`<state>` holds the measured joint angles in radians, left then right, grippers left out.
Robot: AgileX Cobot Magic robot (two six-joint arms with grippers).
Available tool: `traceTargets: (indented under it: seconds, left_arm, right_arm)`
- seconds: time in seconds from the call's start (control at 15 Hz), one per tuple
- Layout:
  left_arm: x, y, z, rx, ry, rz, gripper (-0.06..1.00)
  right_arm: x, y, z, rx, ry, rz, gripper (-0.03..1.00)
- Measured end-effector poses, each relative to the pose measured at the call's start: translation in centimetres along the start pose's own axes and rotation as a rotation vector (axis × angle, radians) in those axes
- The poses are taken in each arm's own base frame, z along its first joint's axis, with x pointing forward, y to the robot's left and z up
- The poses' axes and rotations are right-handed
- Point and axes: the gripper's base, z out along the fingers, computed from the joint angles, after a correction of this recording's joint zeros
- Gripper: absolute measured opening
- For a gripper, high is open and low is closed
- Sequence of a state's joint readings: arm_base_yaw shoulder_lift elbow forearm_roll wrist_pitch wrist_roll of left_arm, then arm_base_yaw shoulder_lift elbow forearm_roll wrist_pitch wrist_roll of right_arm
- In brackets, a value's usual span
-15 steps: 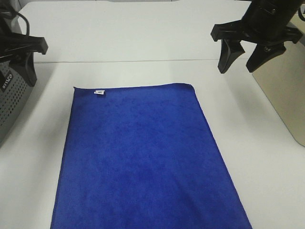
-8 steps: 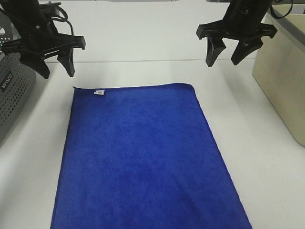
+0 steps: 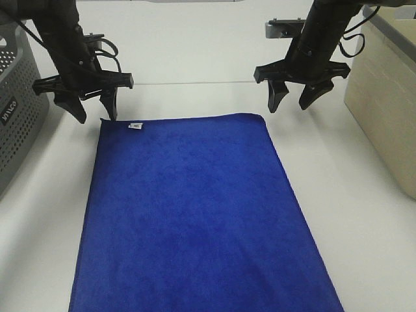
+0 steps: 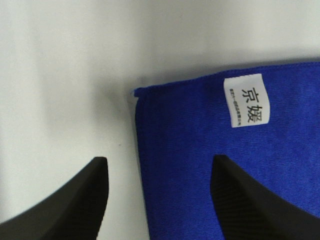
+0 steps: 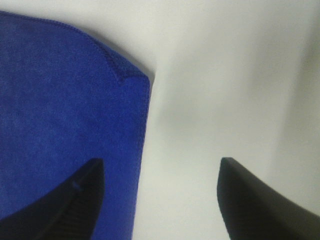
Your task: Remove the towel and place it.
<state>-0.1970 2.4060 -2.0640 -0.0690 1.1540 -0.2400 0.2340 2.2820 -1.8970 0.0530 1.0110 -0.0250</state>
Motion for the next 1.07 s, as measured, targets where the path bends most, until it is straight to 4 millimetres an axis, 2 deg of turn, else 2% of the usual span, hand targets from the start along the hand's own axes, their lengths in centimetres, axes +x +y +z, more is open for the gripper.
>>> traceTargets:
  seconds: [0.2,0.4,0.73,0.87,0.93,1.07]
  left_arm:
    - [0.0,0.1,1.0,-0.007,0.01,-0.003,0.56]
    - [-0.2,0.1,1.1,-0.004,-0.01,-0.005,0.56]
    - [-0.5,0.1,1.2,-0.005,-0.038,-0.002,0.56]
    - [-0.4,0.2,2.1,-0.01,-0.022,-0.003,0.56]
    - [-0.2,0.4,3.4,-0.017,0.004,-0.004,0.56]
    - [-0.1,0.4,3.9,-0.02,0.013,-0.005,0.56]
  right_arm:
    - [-0.7,0.4,2.3,-0.054,-0.047,-0.015,0.65]
    - [-1.1,1.0,3.9,-0.124,-0.092,-0.052,0.65]
    - [-1.5,0.9,5.9,-0.127,-0.126,-0.065,0.65]
    - [-1.4,0.8,6.8,-0.118,-0.113,-0.07,0.65]
    - [-1.4,0.7,7.1,-0.105,-0.121,-0.076,0.65]
    - [-1.5,0.6,7.2,-0.103,-0.126,-0.076,0.65]
